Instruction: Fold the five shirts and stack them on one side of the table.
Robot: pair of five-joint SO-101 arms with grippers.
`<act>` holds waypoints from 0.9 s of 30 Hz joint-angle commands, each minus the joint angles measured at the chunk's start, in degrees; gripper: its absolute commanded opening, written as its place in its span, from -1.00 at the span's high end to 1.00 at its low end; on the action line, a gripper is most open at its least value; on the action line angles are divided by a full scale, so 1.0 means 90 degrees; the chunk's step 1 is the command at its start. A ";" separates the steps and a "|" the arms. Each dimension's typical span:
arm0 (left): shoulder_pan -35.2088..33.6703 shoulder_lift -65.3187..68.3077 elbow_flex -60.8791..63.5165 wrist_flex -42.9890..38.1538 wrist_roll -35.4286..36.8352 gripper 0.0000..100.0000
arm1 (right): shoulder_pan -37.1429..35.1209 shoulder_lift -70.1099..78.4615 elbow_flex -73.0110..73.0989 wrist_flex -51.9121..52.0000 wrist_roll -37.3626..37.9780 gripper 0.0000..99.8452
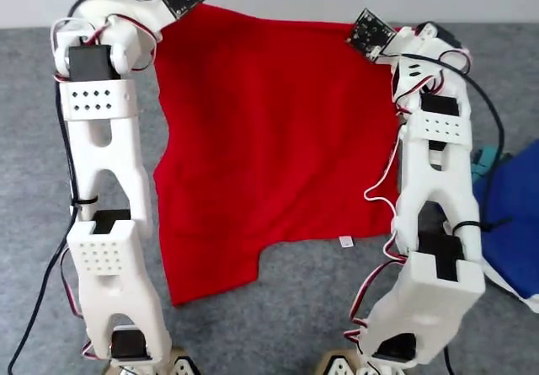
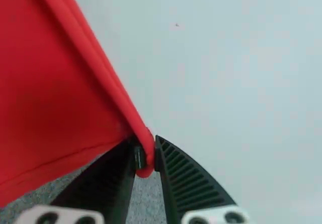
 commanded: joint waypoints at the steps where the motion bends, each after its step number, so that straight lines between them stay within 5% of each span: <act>1: -0.0020 -0.0117 -0.0357 0.0430 -0.0049 0.96 | 0.0210 -0.0083 -0.0342 0.0259 0.0039 0.98; 10: -0.0039 -0.0137 -0.0376 0.3009 -0.0059 0.97 | 0.0190 -0.0493 -0.0361 0.2974 0.0049 0.98; 15: -0.0156 -0.0322 0.0024 0.3096 0.0068 0.97 | 0.0181 -0.0737 -0.0352 0.4303 0.0049 0.98; 27: -0.0059 -0.3565 0.5641 0.3087 0.0029 0.97 | 0.0171 -0.1138 -0.0352 0.6774 0.0039 0.97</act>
